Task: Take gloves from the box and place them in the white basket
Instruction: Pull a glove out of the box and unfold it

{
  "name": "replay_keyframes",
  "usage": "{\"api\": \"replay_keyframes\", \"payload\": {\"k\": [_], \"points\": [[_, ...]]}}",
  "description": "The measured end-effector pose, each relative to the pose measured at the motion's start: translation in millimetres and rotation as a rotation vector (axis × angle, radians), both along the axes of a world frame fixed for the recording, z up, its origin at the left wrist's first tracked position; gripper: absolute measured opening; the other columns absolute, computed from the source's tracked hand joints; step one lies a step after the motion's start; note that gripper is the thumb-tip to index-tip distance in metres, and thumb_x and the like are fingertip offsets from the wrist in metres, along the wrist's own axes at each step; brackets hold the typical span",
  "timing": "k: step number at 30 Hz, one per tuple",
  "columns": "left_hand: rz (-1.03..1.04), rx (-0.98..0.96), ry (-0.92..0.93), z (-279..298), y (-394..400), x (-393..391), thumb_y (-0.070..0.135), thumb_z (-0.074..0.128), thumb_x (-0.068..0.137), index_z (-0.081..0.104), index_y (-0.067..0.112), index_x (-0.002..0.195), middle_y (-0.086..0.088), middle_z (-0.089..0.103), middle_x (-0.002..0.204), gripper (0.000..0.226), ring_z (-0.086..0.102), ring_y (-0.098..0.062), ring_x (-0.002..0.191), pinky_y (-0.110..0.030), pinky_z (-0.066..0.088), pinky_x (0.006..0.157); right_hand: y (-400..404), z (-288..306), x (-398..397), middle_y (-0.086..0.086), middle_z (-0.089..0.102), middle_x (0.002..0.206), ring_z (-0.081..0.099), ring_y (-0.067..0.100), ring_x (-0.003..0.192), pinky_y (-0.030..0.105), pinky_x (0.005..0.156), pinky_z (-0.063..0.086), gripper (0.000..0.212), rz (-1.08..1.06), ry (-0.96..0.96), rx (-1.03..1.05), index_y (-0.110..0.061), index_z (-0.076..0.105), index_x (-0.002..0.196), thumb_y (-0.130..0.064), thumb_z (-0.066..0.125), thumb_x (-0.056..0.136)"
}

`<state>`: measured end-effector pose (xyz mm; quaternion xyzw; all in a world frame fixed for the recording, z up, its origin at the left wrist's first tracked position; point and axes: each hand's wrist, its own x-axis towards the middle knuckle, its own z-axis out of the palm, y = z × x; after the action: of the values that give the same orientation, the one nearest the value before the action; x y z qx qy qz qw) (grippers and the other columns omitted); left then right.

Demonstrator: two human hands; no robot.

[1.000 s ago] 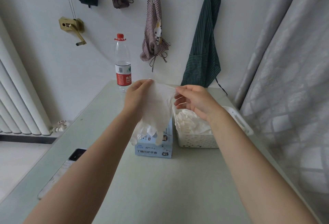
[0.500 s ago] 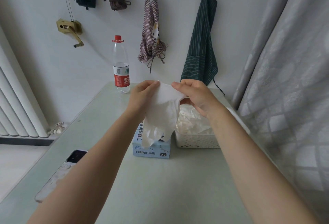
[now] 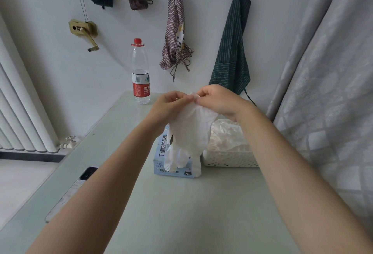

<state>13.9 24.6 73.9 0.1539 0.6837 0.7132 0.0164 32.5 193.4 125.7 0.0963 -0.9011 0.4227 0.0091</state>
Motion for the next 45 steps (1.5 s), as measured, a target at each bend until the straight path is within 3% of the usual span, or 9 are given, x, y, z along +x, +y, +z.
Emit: {"api": "replay_keyframes", "payload": {"k": [6, 10, 15, 19, 26, 35, 40, 43, 45], "points": [[-0.075, -0.275, -0.045, -19, -18, -10, 0.018, 0.076, 0.084, 0.068, 0.007, 0.089, -0.011, 0.067, 0.084, 0.014, 0.060, -0.023, 0.074, -0.035, 0.052, 0.069, -7, 5, -4, -0.004, 0.024, 0.058, 0.025, 0.015, 0.056, 0.031, 0.054, 0.020, 0.032, -0.302, 0.187, -0.076, -0.020, 0.029, 0.059, -0.023, 0.052, 0.082], [-0.063, -0.590, -0.029, -30, -33, -15, 0.018, 0.073, 0.086, 0.071, 0.012, 0.087, -0.005, 0.068, 0.079, 0.007, 0.059, -0.017, 0.069, -0.026, 0.052, 0.064, -5, 3, -5, -0.006, 0.041, 0.054, 0.038, 0.010, 0.050, 0.024, 0.050, 0.032, 0.033, -0.235, 0.176, 0.064, -0.012, 0.051, 0.062, -0.031, 0.069, 0.083], [-0.187, -0.282, 0.050, -20, -32, -18, 0.031, 0.069, 0.081, 0.067, 0.022, 0.115, 0.000, 0.070, 0.113, 0.035, 0.064, -0.018, 0.109, -0.034, 0.049, 0.093, -17, 6, -6, -0.008, 0.053, 0.065, 0.046, 0.001, 0.056, 0.013, 0.051, 0.038, 0.028, -0.041, 0.170, 0.077, -0.011, 0.070, 0.089, -0.038, 0.074, 0.084], [-0.333, -0.258, 0.061, -8, -22, -22, 0.019, 0.073, 0.085, 0.069, 0.009, 0.116, -0.008, 0.072, 0.113, 0.033, 0.067, -0.025, 0.108, -0.042, 0.047, 0.102, -19, 14, -8, -0.012, 0.042, 0.059, 0.038, -0.002, 0.043, 0.010, 0.044, 0.031, 0.020, -0.029, 0.229, -0.029, -0.013, 0.066, 0.091, -0.033, 0.066, 0.092], [-0.345, -0.167, -0.210, -29, -19, -35, 0.024, 0.076, 0.078, 0.069, -0.001, 0.106, -0.021, 0.068, 0.115, 0.038, 0.065, -0.039, 0.106, -0.048, 0.050, 0.100, 16, 8, -25, -0.006, 0.049, 0.073, 0.045, 0.009, 0.066, 0.025, 0.059, 0.036, 0.022, -0.311, 0.256, -0.093, -0.012, 0.057, 0.090, -0.031, 0.051, 0.098], [-0.281, -0.164, -0.267, -26, 10, -64, 0.016, 0.063, 0.093, 0.065, -0.002, 0.110, -0.021, 0.069, 0.098, 0.025, 0.066, -0.030, 0.081, -0.035, 0.053, 0.072, 80, -32, -41, 0.000, 0.040, 0.052, 0.037, 0.016, 0.047, 0.019, 0.041, 0.030, 0.044, -0.487, 0.047, -0.102, -0.016, 0.036, 0.055, -0.022, 0.050, 0.096], [-0.216, -0.445, -0.232, -15, 77, -79, 0.019, 0.070, 0.085, 0.068, 0.002, 0.099, -0.016, 0.068, 0.085, 0.023, 0.060, -0.024, 0.071, -0.035, 0.048, 0.071, 140, -62, -43, 0.010, 0.048, 0.059, 0.047, 0.023, 0.049, 0.016, 0.032, 0.030, 0.035, -0.620, 0.018, -0.024, -0.006, 0.047, 0.062, -0.017, 0.048, 0.095], [-0.113, -0.746, -0.108, -23, 119, -86, 0.019, 0.068, 0.084, 0.066, 0.012, 0.099, -0.005, 0.067, 0.075, 0.017, 0.058, -0.015, 0.053, -0.019, 0.045, 0.049, 173, -93, -48, 0.024, 0.061, 0.084, 0.057, 0.033, 0.078, 0.031, 0.061, 0.040, 0.030, -0.701, 0.013, 0.160, 0.001, 0.055, 0.078, -0.020, 0.046, 0.097], [-0.033, -0.963, 0.023, -34, 138, -87, 0.025, 0.067, 0.085, 0.059, 0.018, 0.118, -0.004, 0.065, 0.091, 0.035, 0.064, -0.020, 0.073, -0.026, 0.048, 0.060, 185, -114, -50, 0.025, 0.063, 0.099, 0.056, 0.035, 0.088, 0.033, 0.067, 0.034, 0.029, -0.730, 0.022, 0.266, 0.000, 0.056, 0.086, -0.023, 0.043, 0.098]]}}
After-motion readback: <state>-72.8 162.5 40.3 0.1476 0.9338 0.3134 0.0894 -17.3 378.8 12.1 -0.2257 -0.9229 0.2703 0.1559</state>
